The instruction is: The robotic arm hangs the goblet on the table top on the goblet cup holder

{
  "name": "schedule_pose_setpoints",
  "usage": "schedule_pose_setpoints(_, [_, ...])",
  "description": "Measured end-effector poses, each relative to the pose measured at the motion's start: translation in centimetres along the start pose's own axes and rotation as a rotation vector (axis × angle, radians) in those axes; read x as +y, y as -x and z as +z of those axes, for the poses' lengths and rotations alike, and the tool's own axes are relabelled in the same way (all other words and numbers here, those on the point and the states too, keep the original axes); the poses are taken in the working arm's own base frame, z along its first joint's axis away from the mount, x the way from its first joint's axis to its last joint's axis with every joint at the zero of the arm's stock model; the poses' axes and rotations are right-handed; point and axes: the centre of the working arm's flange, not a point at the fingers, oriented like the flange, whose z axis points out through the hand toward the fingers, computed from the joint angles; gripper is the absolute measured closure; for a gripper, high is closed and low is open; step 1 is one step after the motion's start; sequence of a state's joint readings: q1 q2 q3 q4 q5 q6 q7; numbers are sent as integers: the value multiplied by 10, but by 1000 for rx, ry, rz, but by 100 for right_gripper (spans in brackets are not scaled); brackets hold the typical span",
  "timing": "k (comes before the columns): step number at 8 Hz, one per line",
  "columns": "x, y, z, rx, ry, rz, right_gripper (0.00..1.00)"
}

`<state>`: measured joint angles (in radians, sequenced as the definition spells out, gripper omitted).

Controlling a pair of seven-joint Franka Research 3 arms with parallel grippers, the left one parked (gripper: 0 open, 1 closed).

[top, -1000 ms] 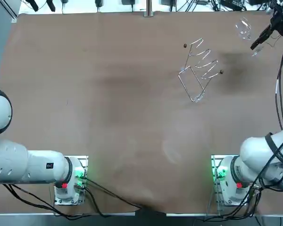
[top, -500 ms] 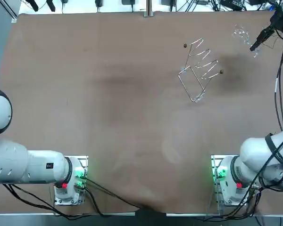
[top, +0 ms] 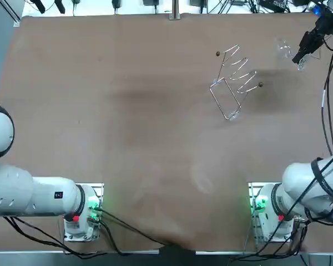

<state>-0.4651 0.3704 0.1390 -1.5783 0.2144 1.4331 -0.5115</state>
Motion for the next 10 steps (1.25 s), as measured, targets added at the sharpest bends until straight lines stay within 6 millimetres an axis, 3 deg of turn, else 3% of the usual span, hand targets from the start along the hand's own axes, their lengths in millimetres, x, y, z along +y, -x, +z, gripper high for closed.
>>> schedule_pose_setpoints(4, [-29,13,-20,-89,-23,208,88])
schedule_pose_setpoints(10, [-92,0,-19,-251,88,175,88])
